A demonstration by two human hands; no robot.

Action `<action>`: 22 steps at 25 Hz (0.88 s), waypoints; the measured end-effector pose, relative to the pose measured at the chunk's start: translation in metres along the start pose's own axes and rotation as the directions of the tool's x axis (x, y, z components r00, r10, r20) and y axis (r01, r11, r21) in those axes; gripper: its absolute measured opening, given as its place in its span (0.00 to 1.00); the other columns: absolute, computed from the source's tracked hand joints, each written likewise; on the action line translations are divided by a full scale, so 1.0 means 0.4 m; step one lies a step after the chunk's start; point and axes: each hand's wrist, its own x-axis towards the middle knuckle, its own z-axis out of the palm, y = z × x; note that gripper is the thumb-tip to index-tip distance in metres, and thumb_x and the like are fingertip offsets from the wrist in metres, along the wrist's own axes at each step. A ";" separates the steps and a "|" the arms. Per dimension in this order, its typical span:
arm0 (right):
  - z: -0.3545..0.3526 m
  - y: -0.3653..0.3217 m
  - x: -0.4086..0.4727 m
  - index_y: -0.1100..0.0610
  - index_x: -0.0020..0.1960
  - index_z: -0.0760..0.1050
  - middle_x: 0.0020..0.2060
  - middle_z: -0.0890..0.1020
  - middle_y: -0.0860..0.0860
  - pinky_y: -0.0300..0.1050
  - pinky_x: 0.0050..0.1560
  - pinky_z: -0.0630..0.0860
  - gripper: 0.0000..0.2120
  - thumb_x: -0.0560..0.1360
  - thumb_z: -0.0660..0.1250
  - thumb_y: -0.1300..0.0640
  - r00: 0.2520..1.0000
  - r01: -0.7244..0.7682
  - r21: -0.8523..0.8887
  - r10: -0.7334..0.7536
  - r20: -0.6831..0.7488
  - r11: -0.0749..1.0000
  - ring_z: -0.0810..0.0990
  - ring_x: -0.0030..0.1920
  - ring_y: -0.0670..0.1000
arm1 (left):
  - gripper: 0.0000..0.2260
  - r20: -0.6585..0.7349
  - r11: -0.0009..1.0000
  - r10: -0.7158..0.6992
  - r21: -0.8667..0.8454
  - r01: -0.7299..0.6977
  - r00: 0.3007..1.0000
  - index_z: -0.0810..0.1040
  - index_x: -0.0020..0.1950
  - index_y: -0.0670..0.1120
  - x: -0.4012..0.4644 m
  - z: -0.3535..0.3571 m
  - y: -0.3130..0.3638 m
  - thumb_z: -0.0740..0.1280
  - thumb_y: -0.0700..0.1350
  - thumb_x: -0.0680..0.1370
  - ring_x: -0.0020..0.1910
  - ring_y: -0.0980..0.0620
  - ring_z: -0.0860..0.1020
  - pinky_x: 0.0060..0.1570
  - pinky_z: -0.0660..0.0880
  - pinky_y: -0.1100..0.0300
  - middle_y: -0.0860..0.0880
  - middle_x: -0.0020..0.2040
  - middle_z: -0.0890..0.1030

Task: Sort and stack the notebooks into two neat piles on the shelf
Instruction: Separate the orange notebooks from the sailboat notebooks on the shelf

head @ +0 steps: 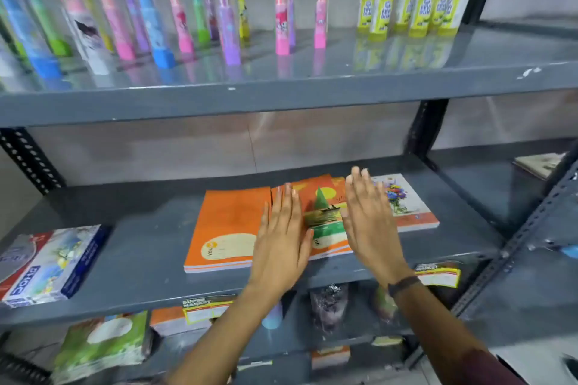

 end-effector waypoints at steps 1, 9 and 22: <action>0.034 0.021 0.004 0.62 0.73 0.56 0.74 0.62 0.60 0.49 0.75 0.49 0.26 0.80 0.43 0.50 0.994 -0.074 0.015 0.072 0.080 0.997 0.56 0.76 0.57 | 0.30 0.112 0.991 -0.088 -0.086 0.098 0.990 0.47 0.75 0.41 0.007 0.043 0.003 0.49 0.54 0.77 0.76 0.47 0.45 0.76 0.47 0.49 0.45 0.76 0.46; 0.198 0.149 0.106 0.65 0.65 0.69 0.59 0.78 0.65 0.50 0.60 0.73 0.18 0.78 0.57 0.61 0.767 -0.577 0.217 0.431 0.475 0.787 0.77 0.58 0.62 | 0.19 0.412 0.696 -0.458 -0.386 0.606 0.788 0.67 0.66 0.37 0.161 0.231 0.041 0.58 0.44 0.76 0.67 0.37 0.68 0.67 0.66 0.47 0.36 0.67 0.71; 0.128 0.410 0.133 0.61 0.52 0.79 0.49 0.83 0.63 0.51 0.54 0.75 0.11 0.72 0.63 0.60 0.481 -0.871 0.272 0.823 0.304 0.409 0.79 0.54 0.63 | 0.12 0.612 -0.186 -0.518 -0.762 0.620 0.597 0.74 0.45 0.48 0.348 0.254 0.280 0.60 0.32 0.73 0.51 0.45 0.77 0.56 0.73 0.50 0.43 0.51 0.78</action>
